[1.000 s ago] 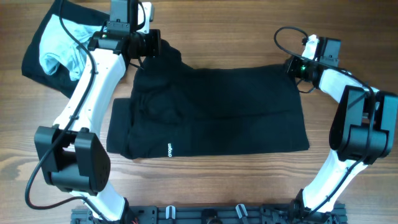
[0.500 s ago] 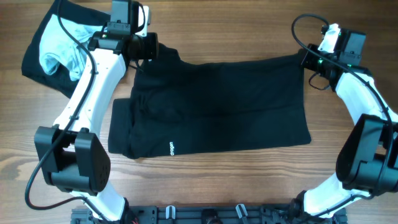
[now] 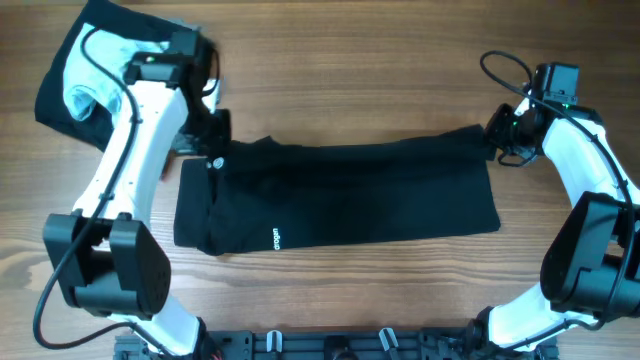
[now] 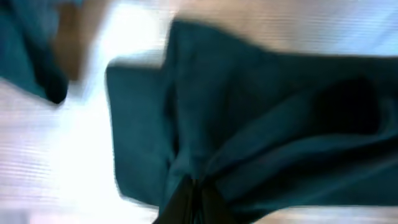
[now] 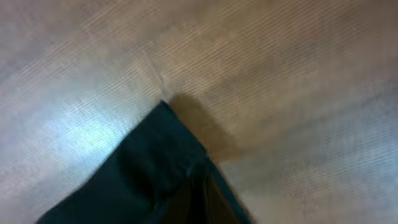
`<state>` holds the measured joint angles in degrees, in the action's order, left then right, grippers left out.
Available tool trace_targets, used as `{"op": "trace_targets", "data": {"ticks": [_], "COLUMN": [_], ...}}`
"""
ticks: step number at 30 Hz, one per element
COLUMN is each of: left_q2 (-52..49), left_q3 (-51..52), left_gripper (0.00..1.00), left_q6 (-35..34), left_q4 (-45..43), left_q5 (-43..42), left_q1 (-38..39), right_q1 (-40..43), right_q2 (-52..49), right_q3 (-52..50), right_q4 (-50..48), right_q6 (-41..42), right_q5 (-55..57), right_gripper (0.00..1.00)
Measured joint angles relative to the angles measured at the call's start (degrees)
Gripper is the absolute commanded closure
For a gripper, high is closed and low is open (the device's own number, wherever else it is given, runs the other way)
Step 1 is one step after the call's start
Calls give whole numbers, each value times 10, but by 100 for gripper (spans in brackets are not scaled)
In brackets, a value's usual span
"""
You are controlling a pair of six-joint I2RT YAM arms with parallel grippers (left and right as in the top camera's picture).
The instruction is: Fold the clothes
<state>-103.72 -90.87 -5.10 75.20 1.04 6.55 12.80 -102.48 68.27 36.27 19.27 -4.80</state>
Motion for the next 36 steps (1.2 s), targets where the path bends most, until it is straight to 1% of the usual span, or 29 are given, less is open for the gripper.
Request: {"op": "trace_targets", "data": {"ticks": [3,5,8,11,13,16,21,22,23,24,25,26,27,28,30,32,34,35,36], "left_q2": [1,1,2,5,5,5,5,5,5,5,5,5,5,5,5,5,5,5,5], "left_q3": [3,3,14,72,92,94,97,102,110,117,128,134,138,139,139,139,140,140,141], "left_gripper": [96,96,96,96,96,96,96,96,95,89,68,62,51,48,46,47,48,48,46], "left_q6": [-16,-17,-17,-17,-17,-19,-19,-19,-19,-19,-19,-21,-19,-23,-25,-25,-26,-25,-26], "left_q4": [65,75,77,65,53,49,51,51,50,50,50,51,54,60,66,68,67,59,35], "left_q5": [0,0,0,-6,-15,-24,-26,-26,-26,-26,-26,-26,-26,-26,-26,-27,-33,-37,-46], "left_q1": [-30,-32,-32,-32,-32,-32,-32,-32,-32,-32,-32,-32,-32,-32,-32,-32,-32,-32,-32], "right_q1": [0,0,0,0,0,0,0,0,0,0,0,0,0,0,0,0,0,0,0], "right_q2": [1,5,26,55,66,67,67,67,67,67,67,67,67,67,67,67,67,67,67], "right_q3": [0,0,0,0,0,-2,-2,-2,-2,-2,-2,-2,-2,-2,-2,-2,-2,-2,-2], "right_q4": [30,38,58,84,103,177,233,240,250,256,268,277,284,285,281,264,228,215,206], "right_q6": [0,0,0,-5,-20,-41,-46,-46,-46,-48,-51,-53,-55,-55,-58,-58,-59,-60,-62], "right_q5": [0,0,0,-1,-11,-18,12,15,20,26,37,43,49,51,55,55,44,28,15], "right_gripper": [96,96,96,96,95,94,96,89,60,58,56,55,45,36,30,28,28,27,27]}}
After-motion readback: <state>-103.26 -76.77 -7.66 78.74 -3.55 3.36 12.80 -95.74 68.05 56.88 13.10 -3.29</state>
